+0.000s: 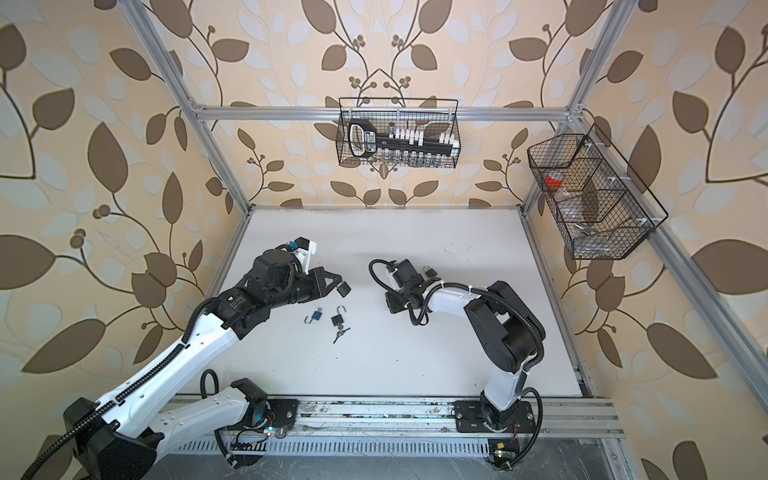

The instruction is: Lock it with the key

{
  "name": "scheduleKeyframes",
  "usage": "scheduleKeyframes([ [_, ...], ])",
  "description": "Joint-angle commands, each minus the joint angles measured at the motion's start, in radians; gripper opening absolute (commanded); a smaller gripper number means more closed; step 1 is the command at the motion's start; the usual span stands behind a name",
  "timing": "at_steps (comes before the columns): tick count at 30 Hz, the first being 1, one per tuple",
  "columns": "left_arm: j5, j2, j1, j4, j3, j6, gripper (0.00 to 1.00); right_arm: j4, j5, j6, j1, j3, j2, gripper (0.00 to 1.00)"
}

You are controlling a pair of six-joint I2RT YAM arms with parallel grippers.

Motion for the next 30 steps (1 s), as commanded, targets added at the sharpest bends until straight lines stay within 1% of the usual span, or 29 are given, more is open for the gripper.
scheduleKeyframes([
  [1, -0.011, -0.031, 0.013, 0.022, -0.006, -0.007, 0.0, -0.011, 0.002, 0.001, -0.007, 0.032, 0.018, 0.16],
  [4, -0.015, -0.037, 0.015, 0.016, -0.008, -0.003, 0.0, -0.016, -0.003, 0.0, -0.01, 0.038, 0.015, 0.22],
  [8, -0.017, -0.046, 0.015, 0.014, -0.01, -0.003, 0.0, -0.03, -0.016, -0.002, -0.011, 0.049, 0.007, 0.32],
  [11, -0.018, -0.05, 0.015, 0.012, -0.01, -0.003, 0.0, -0.039, -0.02, -0.003, -0.011, 0.05, -0.007, 0.37],
  [16, -0.016, -0.049, 0.015, 0.016, -0.01, -0.002, 0.0, -0.059, -0.01, -0.006, -0.011, 0.052, -0.031, 0.4],
  [18, -0.016, -0.051, 0.015, 0.015, -0.009, 0.002, 0.0, -0.062, 0.007, -0.005, -0.011, 0.045, -0.067, 0.41],
  [21, -0.009, -0.058, 0.017, 0.024, -0.006, 0.017, 0.0, -0.049, 0.039, -0.005, -0.01, 0.01, -0.169, 0.42],
  [23, 0.02, -0.067, 0.017, 0.054, -0.008, 0.03, 0.0, -0.021, 0.053, -0.008, -0.01, -0.034, -0.273, 0.43],
  [28, 0.163, -0.077, 0.016, 0.174, -0.007, 0.053, 0.0, 0.094, 0.012, -0.046, -0.003, -0.164, -0.567, 0.46],
  [30, 0.197, -0.065, 0.015, 0.2, 0.008, 0.053, 0.0, 0.116, 0.011, -0.071, 0.015, -0.188, -0.67, 0.46],
])
